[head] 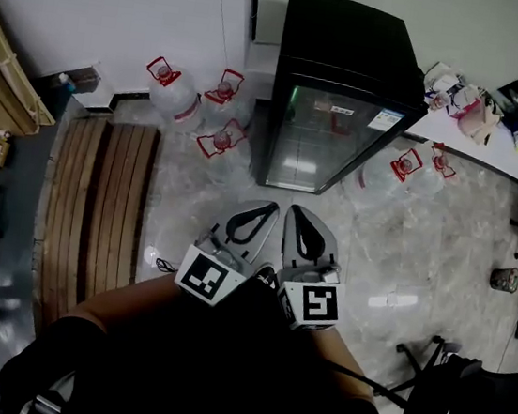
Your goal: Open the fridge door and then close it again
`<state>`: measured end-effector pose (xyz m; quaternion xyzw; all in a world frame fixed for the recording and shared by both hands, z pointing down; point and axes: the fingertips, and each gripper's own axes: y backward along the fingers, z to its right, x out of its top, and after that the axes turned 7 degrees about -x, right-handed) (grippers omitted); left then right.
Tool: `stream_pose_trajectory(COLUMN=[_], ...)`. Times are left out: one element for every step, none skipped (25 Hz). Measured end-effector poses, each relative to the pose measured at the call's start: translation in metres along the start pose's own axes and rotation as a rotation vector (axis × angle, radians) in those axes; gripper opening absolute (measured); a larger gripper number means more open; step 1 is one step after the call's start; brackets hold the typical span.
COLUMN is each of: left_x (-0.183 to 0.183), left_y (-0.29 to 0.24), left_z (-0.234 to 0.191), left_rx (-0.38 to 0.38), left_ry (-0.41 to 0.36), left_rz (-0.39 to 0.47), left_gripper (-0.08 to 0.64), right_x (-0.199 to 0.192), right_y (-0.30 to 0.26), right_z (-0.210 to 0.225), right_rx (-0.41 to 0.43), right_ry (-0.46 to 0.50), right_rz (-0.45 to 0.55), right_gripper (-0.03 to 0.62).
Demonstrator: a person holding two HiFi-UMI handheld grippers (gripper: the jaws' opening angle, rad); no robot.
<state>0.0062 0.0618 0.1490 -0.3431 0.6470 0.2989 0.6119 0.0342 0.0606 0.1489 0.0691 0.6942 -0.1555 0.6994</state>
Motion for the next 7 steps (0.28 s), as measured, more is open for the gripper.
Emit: stream_pose_trajectory(left_x=[0.0, -0.0003, -0.0003, 0.0002, 0.001, 0.0019, 0.0029], left_y=[0.001, 0.0012, 0.0005, -0.0005, -0.0016, -0.0025, -0.0034], left_z=[0.0011, 0.0015, 0.0007, -0.0011, -0.0033, -0.0054, -0.0074], left_rx=[0.001, 0.003, 0.007, 0.014, 0.021, 0.027, 0.033], left_ry=[-0.002, 0.0, 0.005, 0.009, 0.011, 0.011, 0.01], left_rz=[0.002, 0.002, 0.002, 0.003, 0.004, 0.006, 0.007], left_gripper=[0.009, 0.009, 0.009, 0.009, 0.009, 0.009, 0.009], right_x=[-0.0002, 0.0005, 0.0017, 0.0032, 0.0049, 0.0066, 0.0082], right_y=[0.0015, 0.0021, 0.0017, 0.0007, -0.0006, -0.0018, -0.003], right_z=[-0.0011, -0.0017, -0.001, 0.0006, 0.0024, 0.0043, 0.0061], right_rx=[0.001, 0.002, 0.001, 0.0, -0.001, -0.002, -0.004], right_ry=[0.002, 0.002, 0.002, 0.002, 0.005, 0.009, 0.013], right_rz=[-0.003, -0.006, -0.004, 0.002, 0.009, 0.016, 0.022], right_gripper=[0.015, 0.015, 0.015, 0.015, 0.015, 0.015, 0.015])
